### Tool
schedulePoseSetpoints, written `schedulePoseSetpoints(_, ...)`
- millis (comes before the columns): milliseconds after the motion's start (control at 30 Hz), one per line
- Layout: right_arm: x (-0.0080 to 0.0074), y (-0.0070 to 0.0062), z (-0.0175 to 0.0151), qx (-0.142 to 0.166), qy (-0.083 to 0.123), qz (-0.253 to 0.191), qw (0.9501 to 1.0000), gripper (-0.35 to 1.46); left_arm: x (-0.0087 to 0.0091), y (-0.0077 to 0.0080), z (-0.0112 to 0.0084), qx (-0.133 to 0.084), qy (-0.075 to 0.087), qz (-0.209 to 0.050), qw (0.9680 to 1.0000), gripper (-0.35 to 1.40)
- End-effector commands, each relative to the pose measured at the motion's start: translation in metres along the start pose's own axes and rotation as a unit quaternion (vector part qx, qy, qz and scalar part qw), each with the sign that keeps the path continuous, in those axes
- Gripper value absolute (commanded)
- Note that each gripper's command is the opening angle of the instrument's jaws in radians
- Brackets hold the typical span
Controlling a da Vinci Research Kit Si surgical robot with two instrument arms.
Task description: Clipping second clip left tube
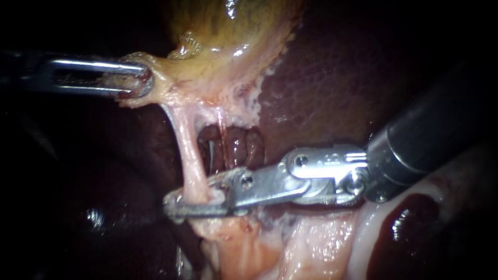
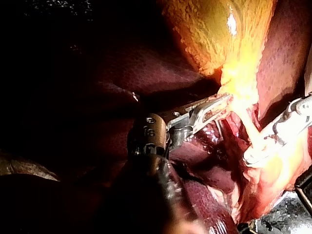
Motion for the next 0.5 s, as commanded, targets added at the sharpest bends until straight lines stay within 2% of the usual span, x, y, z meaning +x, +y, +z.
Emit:
schedulePoseSetpoints(33,0.0000,0.0000,0.0000,0.001,0.000,0.003,1.0000,-0.35,0.0000,0.0000,0.0000,0.000,0.000,0.000,1.0000,-0.35)
schedulePoseSetpoints(500,-0.0004,0.0004,-0.0001,0.013,0.000,0.033,0.9994,-0.35,0.0000,-0.0003,0.0000,0.000,0.000,0.000,1.0000,-0.35)
